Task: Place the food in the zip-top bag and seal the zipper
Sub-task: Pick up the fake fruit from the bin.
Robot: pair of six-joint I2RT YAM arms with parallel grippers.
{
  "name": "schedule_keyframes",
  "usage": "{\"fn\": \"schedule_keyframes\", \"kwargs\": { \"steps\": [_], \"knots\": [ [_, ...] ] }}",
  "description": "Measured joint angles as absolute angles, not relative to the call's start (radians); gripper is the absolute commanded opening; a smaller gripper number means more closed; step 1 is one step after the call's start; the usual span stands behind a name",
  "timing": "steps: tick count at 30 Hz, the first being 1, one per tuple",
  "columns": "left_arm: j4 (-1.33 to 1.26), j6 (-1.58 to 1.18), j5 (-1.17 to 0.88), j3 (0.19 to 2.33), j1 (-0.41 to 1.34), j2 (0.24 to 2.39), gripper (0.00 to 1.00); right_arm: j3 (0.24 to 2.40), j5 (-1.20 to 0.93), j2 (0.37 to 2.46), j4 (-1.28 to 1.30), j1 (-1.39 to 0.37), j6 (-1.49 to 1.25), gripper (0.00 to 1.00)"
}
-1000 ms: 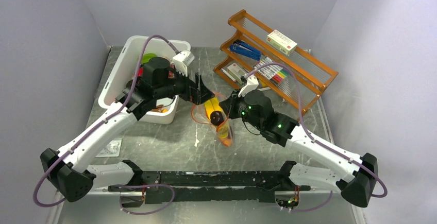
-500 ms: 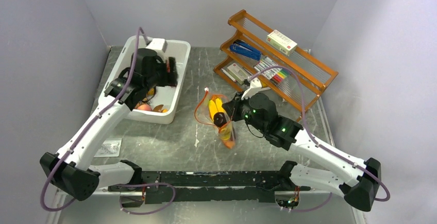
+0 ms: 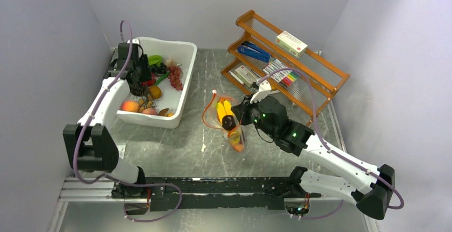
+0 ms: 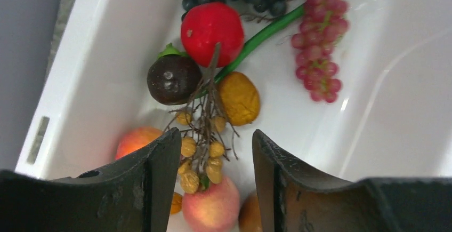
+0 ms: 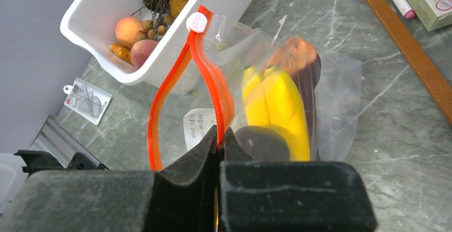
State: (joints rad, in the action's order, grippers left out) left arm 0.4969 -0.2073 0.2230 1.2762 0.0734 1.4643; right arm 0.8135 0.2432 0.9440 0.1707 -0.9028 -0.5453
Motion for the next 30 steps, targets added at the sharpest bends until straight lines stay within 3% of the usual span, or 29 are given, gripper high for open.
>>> {"fn": "schedule_keyframes", "kwargs": {
  "steps": [10,23,30],
  "knots": [
    [0.482,-0.180,0.088,1.314,-0.066,1.692,0.50,0.820,0.247,0.952,0.176,-0.903,-0.545,0.00],
    [0.468,-0.125,0.037,1.555,-0.066,1.922,0.75,0.851,0.248,0.984,0.187,-0.903,-0.544,0.00],
    [0.470,-0.109,0.039,1.641,-0.066,2.020,0.76,0.855,0.260,0.983,0.197,-0.903,-0.544,0.00]
  ]
}}
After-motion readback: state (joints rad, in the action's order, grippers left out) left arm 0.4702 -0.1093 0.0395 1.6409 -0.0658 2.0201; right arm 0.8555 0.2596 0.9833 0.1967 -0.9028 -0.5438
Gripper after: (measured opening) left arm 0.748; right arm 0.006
